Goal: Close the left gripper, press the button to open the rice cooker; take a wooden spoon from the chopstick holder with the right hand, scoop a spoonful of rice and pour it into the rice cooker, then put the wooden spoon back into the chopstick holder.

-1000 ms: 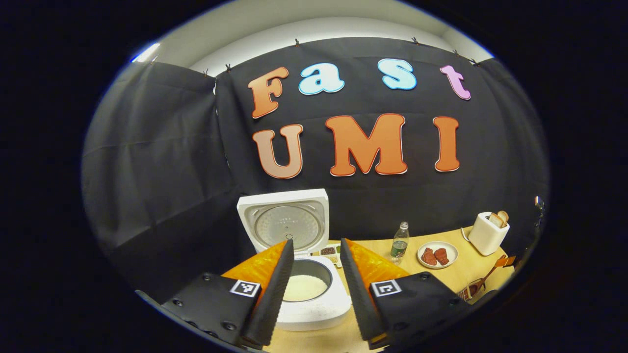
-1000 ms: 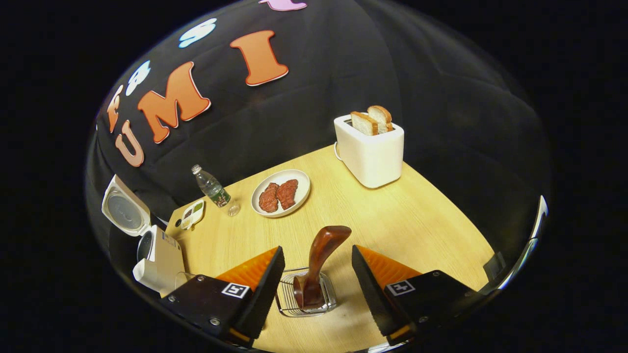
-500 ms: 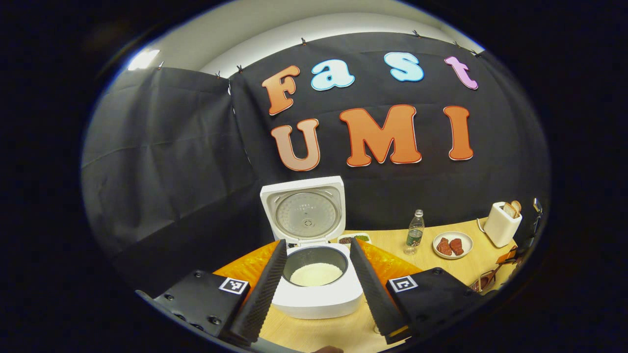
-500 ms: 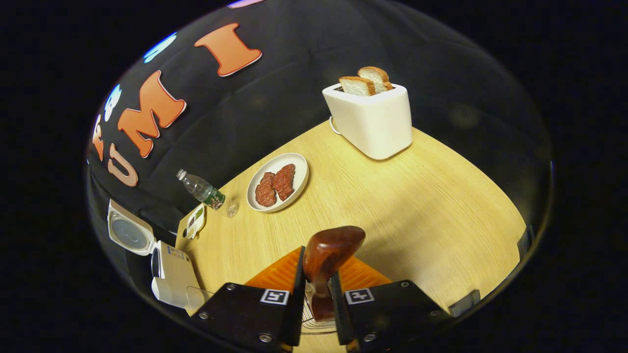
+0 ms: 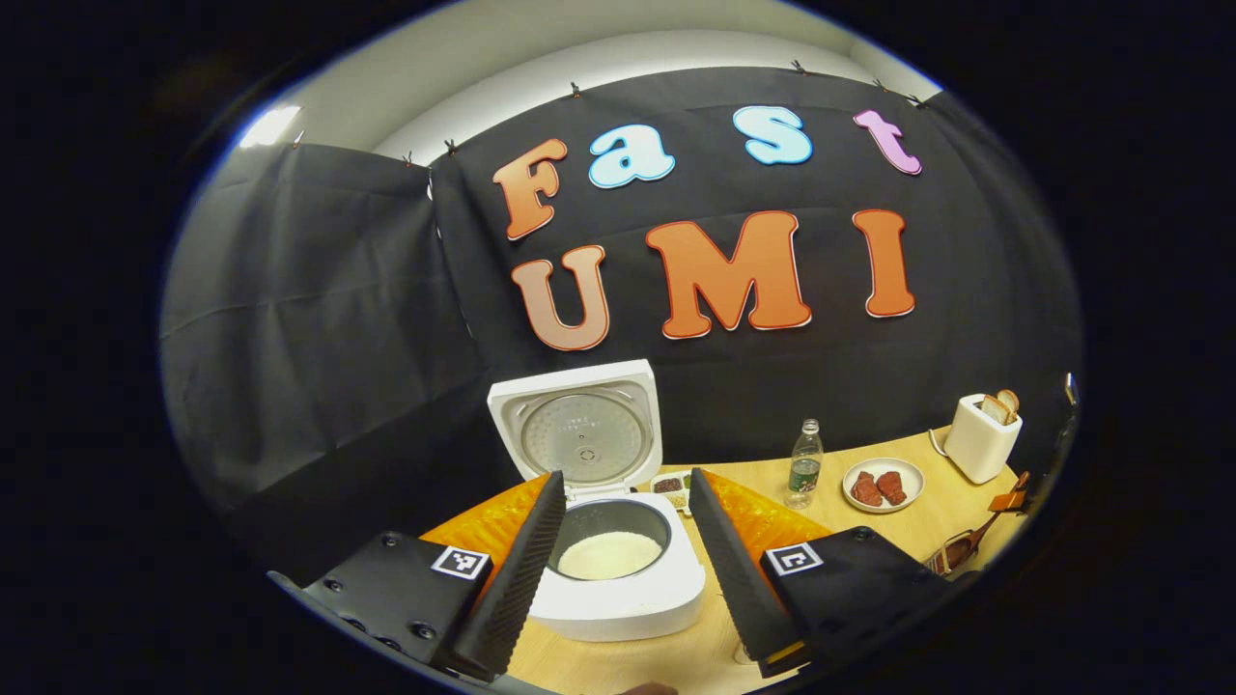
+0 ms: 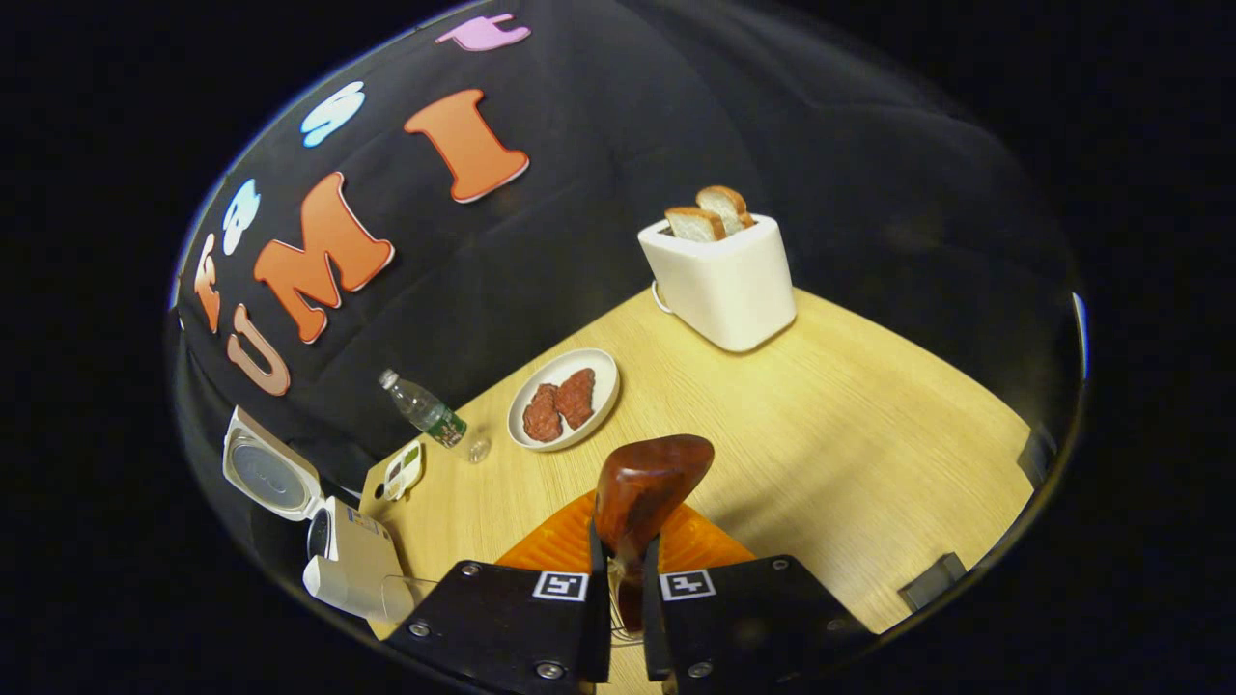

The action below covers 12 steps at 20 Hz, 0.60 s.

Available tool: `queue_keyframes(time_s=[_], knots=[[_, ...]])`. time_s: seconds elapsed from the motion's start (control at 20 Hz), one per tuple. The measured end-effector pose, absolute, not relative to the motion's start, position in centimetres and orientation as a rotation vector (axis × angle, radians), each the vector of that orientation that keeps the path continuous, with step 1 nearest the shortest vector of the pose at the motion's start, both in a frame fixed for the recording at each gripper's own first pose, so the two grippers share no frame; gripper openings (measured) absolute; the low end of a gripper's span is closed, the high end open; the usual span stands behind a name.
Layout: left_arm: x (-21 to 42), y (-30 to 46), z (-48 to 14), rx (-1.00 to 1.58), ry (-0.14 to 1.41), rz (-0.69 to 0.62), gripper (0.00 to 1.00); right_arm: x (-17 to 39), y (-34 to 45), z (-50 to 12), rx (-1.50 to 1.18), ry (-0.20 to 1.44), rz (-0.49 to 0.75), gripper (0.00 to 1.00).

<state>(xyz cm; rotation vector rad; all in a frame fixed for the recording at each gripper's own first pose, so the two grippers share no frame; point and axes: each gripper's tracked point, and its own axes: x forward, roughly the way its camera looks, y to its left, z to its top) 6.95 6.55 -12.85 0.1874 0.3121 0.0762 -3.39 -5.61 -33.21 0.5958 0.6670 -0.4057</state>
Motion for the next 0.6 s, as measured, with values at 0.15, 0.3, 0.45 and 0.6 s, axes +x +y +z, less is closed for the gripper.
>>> queue_keyframes(time_s=[0.15,0.3,0.45,0.6], knots=[[7.3,6.8,-13.2,0.184,0.303,0.061,0.89,-3.0,-4.9,-29.6,0.541,0.591,-0.381,0.13],[7.5,7.8,-12.9,0.180,0.276,0.067,0.83,-2.1,-3.1,-25.0,0.488,0.517,-0.332,0.13],[7.5,9.2,-13.1,0.164,0.261,0.087,1.00,-0.6,0.8,-21.3,0.447,0.471,-0.240,0.13],[6.9,10.5,-14.3,0.145,0.287,0.100,0.96,0.7,6.0,-19.5,0.432,0.459,-0.133,0.13]])
